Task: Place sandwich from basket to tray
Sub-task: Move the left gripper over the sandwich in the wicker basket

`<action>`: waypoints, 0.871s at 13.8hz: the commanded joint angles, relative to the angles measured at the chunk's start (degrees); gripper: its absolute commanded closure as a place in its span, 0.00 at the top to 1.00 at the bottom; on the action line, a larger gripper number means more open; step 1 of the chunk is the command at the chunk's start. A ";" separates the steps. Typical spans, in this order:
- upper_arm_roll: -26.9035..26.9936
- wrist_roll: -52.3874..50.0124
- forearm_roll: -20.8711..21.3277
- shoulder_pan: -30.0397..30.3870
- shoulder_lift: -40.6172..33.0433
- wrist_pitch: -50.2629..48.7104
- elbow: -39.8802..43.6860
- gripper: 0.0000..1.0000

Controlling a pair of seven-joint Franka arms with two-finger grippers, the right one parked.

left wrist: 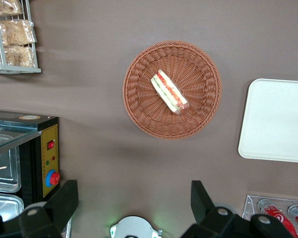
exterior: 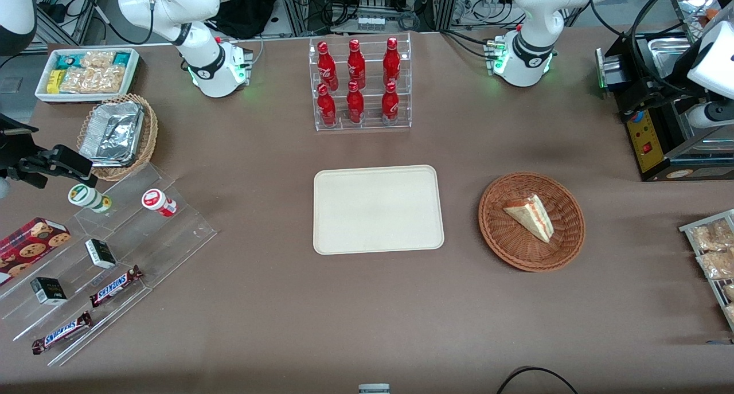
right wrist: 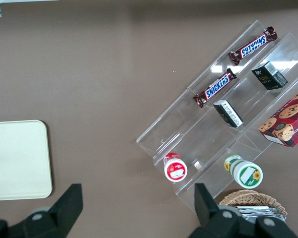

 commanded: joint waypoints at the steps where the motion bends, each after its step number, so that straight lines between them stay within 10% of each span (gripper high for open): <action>1: -0.18 1.19 -0.42 0.47 -0.25 -0.27 -0.28 1.00; 7: -0.35 0.40 -0.95 0.47 3.60 0.95 -4.40 1.00; 12: -0.44 -2.66 -0.86 0.47 3.09 22.71 -21.34 1.00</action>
